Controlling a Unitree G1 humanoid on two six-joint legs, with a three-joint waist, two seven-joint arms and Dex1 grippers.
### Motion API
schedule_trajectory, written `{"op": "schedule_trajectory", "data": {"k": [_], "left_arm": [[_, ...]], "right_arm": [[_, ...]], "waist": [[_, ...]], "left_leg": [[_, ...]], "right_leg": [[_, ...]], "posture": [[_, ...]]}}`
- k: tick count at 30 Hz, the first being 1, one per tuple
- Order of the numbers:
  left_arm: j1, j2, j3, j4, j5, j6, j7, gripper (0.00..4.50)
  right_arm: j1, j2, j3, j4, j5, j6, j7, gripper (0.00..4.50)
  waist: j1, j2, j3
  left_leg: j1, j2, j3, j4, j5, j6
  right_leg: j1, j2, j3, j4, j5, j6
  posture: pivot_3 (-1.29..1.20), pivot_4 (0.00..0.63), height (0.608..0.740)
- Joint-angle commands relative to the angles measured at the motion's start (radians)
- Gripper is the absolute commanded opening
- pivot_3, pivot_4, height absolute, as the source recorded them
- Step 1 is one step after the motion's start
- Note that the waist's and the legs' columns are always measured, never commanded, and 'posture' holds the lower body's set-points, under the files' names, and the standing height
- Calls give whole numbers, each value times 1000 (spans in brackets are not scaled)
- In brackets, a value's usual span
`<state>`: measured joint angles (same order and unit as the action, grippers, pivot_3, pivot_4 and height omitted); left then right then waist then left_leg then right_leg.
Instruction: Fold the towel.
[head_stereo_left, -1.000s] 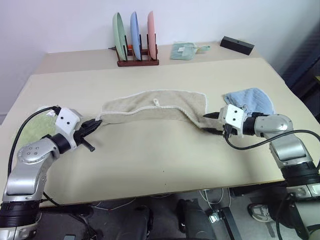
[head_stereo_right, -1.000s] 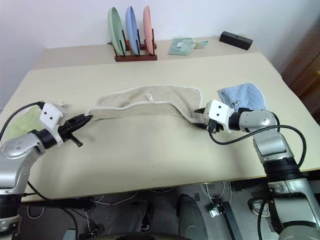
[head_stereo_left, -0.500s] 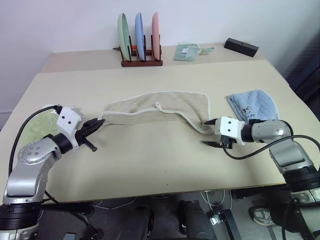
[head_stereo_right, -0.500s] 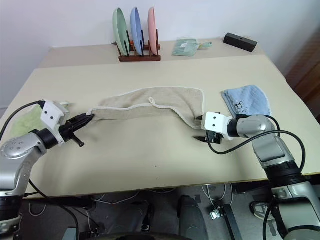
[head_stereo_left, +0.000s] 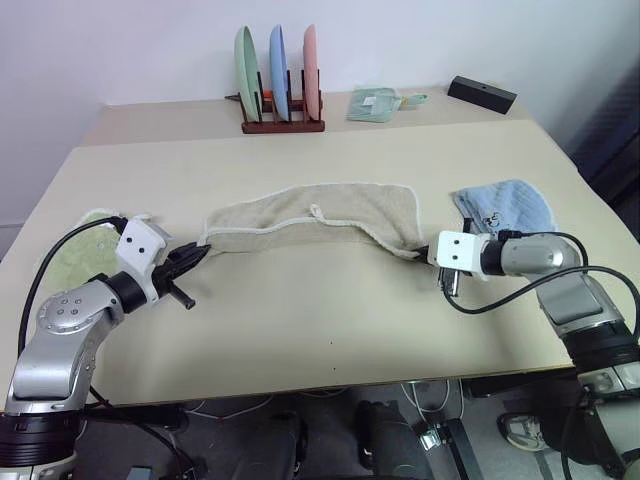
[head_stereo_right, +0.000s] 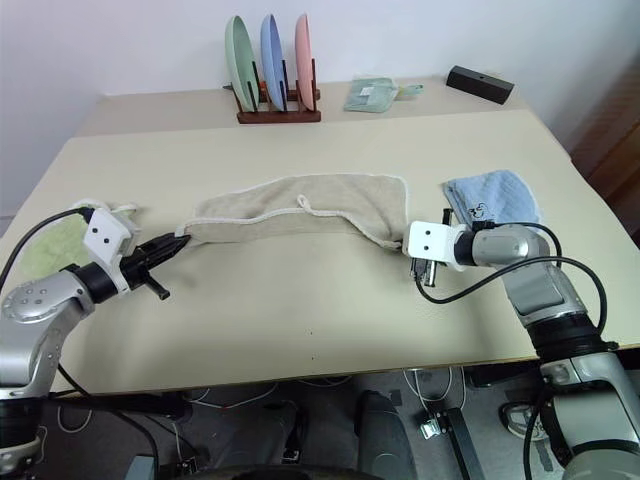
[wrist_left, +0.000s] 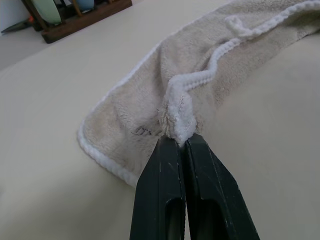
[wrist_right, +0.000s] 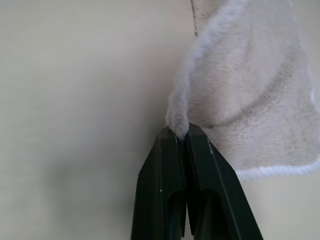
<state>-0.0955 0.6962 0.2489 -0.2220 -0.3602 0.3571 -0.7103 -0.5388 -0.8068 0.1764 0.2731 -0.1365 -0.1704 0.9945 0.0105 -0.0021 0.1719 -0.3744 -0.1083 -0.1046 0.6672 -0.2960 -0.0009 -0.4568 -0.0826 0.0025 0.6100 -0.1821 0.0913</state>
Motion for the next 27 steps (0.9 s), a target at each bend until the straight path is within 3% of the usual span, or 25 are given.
{"op": "schedule_trajectory", "data": {"k": [1,5,8,10,13,18,21,27], "left_arm": [[-177,19,-17,142,103,-128,58,0],[-568,18,-46,545,250,-345,220,0],[-837,43,-9,817,282,-502,345,0],[-917,57,-6,916,289,-565,369,0],[-923,107,-9,934,265,-605,268,0],[-667,123,9,723,152,-499,77,0],[-386,140,31,439,56,-338,-18,0],[100,218,146,3,-113,-46,-168,0]], "right_arm": [[-190,6,-31,138,-79,-75,-157,27],[-516,20,17,444,-244,-174,-425,27],[-699,26,35,599,-314,-225,-587,27],[-751,24,47,657,-338,-261,-645,27],[-772,9,5,638,-267,-315,-595,27],[-614,-22,-16,492,-125,-349,-366,27],[-437,-64,-33,317,8,-280,-163,27],[-91,-225,-79,-94,262,89,175,27]], "waist": [[3,-1,1],[3,-2,1],[-3,-4,1],[-14,-5,0],[-34,-5,0],[-55,-5,0],[-56,-5,0],[-46,-3,1]], "left_leg": [[0,0,0,0,0,0],[0,0,0,0,2,-4],[-2,0,-1,-2,3,-5],[-7,0,-1,-4,2,-4],[-7,-1,1,-5,0,0],[-8,-3,5,-3,-2,3],[-10,-2,5,0,-2,3],[-14,0,6,0,-2,4]], "right_leg": [[0,0,0,0,0,0],[-1,1,-2,2,2,-3],[-5,1,-2,1,2,-3],[-9,0,-2,0,2,-3],[-11,-3,-3,0,2,-3],[-12,-4,-4,1,2,-2],[-12,-4,-4,2,2,-2],[-17,-4,-2,3,2,-2]], "posture": [[0,150,740],[0,150,740],[0,150,740],[0,150,740],[0,150,740],[0,150,740],[0,150,740],[0,150,740]]}}
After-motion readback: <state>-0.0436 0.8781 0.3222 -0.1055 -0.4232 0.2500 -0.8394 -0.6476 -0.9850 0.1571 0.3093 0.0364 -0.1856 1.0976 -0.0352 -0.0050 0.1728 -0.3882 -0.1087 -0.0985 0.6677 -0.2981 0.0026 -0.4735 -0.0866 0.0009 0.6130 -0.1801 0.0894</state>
